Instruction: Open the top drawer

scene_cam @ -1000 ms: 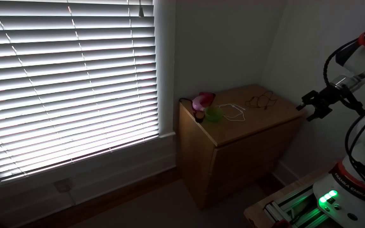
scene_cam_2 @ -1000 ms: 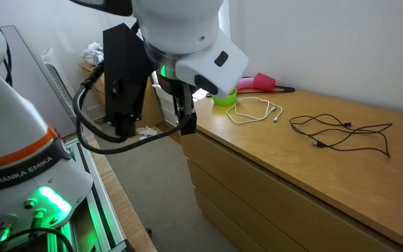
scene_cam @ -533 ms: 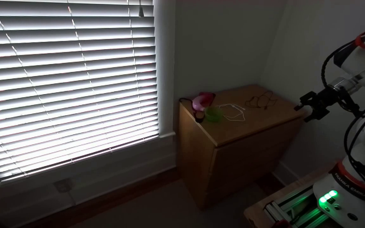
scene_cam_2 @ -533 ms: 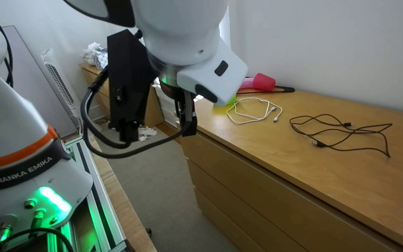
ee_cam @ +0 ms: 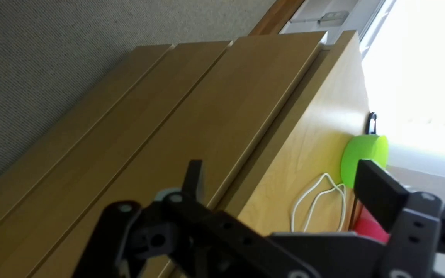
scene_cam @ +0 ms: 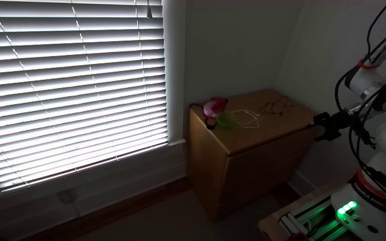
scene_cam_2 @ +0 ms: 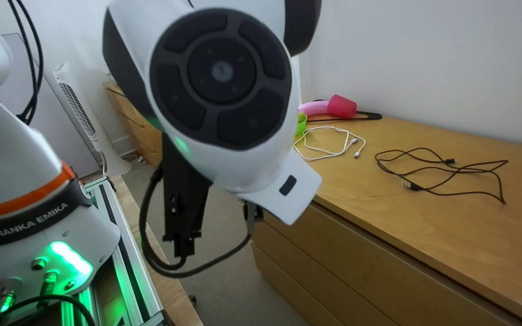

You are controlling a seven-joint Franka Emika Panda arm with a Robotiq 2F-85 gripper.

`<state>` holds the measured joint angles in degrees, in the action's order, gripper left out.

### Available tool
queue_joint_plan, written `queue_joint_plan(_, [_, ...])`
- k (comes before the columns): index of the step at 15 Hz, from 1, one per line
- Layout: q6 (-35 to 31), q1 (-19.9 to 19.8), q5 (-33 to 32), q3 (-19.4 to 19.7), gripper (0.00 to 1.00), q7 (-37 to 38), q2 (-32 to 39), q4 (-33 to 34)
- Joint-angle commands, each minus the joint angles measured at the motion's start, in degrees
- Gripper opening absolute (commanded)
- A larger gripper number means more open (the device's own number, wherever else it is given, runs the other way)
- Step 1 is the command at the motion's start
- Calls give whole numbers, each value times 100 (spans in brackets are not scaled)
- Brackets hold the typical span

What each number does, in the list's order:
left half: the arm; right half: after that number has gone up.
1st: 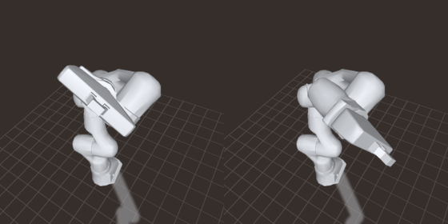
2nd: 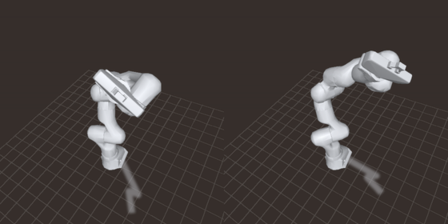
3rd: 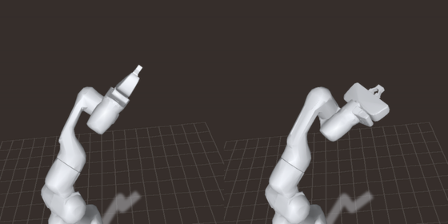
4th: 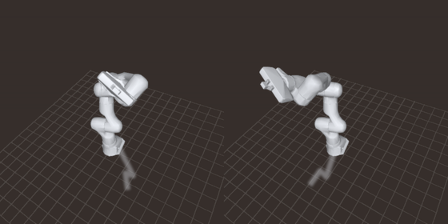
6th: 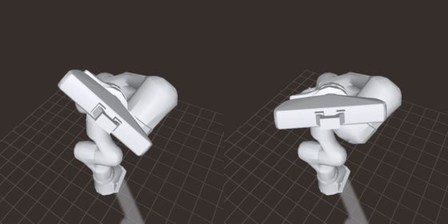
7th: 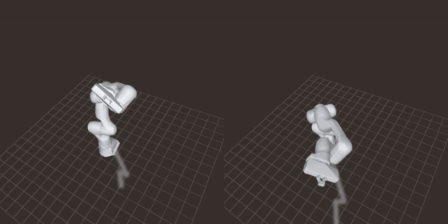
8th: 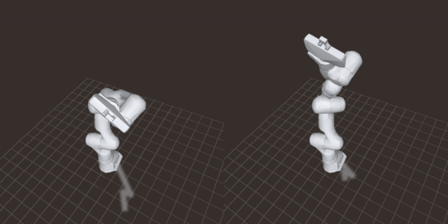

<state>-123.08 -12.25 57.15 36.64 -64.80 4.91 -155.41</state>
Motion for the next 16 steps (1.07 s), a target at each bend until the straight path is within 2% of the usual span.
queue_joint_plan(1, [207, -662, 944, -587, 100, -827, 1308, 716])
queue_joint_plan(3, [204, -1006, 1388, -897, 100, -923, 1820, 1091])
queue_joint_plan(4, [-71, -882, 939, -871, 100, -624, 1126, 642])
queue_joint_plan(6, [-63, -980, 972, -989, 100, -653, 1365, 789])
queue_joint_plan(11, [-54, -979, 966, -1015, 100, -644, 1250, 762])
queue_joint_plan(16, [408, -1168, 1033, -1418, 100, -371, 2301, 1501])
